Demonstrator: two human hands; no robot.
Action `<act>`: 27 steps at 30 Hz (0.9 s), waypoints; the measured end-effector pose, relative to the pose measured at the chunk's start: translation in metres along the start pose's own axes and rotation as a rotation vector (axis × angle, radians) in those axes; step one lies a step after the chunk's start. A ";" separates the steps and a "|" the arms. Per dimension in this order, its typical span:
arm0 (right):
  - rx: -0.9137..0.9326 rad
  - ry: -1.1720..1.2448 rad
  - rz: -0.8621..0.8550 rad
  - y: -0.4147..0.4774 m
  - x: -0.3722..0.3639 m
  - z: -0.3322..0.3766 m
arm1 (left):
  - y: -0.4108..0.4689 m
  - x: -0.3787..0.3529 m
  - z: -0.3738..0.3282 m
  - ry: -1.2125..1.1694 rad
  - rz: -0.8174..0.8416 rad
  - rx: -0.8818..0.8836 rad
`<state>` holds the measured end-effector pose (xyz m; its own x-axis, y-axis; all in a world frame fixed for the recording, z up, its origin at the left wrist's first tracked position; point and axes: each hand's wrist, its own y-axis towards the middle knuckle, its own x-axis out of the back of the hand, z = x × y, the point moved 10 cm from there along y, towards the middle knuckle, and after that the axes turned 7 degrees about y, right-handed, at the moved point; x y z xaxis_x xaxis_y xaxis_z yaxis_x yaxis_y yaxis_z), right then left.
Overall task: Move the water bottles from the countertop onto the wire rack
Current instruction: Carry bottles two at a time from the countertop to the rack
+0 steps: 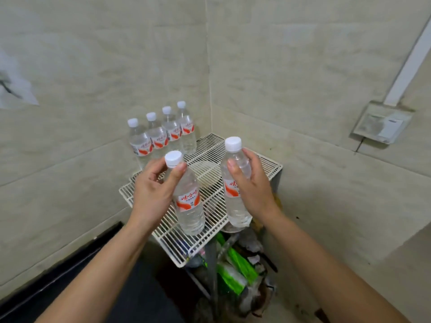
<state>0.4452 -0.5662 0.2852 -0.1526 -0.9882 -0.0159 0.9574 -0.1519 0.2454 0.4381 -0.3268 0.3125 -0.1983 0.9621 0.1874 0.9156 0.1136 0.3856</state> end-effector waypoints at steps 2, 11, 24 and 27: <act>-0.014 0.023 0.005 0.035 -0.005 -0.006 | 0.033 0.004 0.012 0.084 -0.024 -0.002; -0.068 0.045 0.260 0.159 -0.096 -0.075 | 0.129 0.028 0.082 0.161 -0.198 0.179; -0.027 -0.057 0.710 0.227 -0.229 -0.126 | 0.178 0.056 0.129 0.461 -0.396 0.270; -0.038 -0.054 0.748 0.219 -0.221 -0.141 | 0.162 0.048 0.142 0.445 -0.344 0.294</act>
<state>0.7233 -0.3843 0.2062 0.5317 -0.8254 0.1898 0.8177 0.5586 0.1388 0.6265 -0.2270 0.2557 -0.5664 0.6706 0.4790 0.8192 0.5217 0.2383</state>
